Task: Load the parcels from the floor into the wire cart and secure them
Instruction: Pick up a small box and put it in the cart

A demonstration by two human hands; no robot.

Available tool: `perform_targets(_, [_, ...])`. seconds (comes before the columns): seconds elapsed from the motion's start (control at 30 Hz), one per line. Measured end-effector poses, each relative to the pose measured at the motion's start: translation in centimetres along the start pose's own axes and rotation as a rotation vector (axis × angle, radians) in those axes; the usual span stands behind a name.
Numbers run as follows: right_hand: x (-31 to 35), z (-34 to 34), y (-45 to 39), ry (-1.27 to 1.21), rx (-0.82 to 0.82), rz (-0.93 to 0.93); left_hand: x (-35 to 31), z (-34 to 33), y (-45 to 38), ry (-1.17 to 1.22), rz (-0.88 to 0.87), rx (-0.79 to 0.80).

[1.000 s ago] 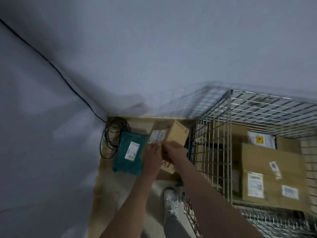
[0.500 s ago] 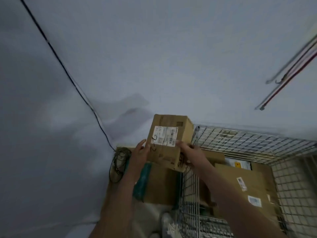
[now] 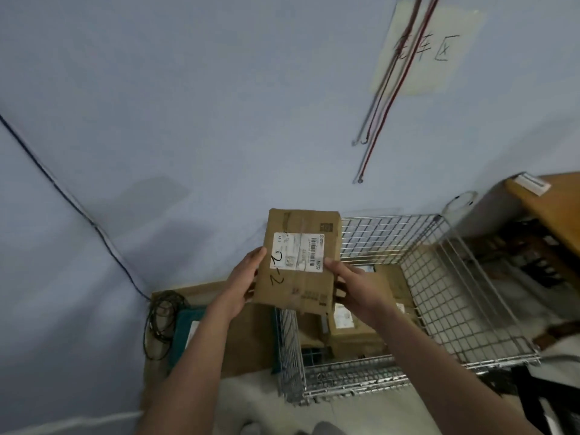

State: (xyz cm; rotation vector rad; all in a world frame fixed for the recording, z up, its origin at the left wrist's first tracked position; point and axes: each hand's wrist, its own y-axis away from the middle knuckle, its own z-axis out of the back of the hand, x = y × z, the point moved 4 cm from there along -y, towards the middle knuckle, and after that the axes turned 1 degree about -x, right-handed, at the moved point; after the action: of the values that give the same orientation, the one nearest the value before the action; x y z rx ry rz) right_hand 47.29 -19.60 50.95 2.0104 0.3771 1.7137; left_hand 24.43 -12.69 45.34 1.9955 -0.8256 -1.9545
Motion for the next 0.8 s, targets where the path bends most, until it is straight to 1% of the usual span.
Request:
perform_targets(0.17, [2.2,5.3,2.6,0.058,0.012,0.088,-1.2,-5.5,1.8,-0.058,-0.077,0.049])
perform_targets(0.3, [4.9,11.4,4.3,0.099,0.014,0.161,-3.6,-11.6,3.0,-0.099,-0.135,0.082])
perform_targets(0.4, [6.3,16.7,5.3,0.091,0.003,0.209,-5.1,-16.8,3.5,-0.1,-0.204,0.087])
perform_targets(0.57, [8.7,24.2,6.5,0.048,0.017,0.243,-5.4,-25.0,4.3,-0.137,-0.227,0.096])
perform_targets(0.67, [9.2,27.0,6.8,0.036,0.054,0.24,-5.7,-28.7,4.9,-0.122,-0.232,0.089])
perform_targets(0.8, [9.6,29.1,6.1,0.012,0.087,0.221,-5.9,-31.3,4.5,-0.113,-0.229,0.05])
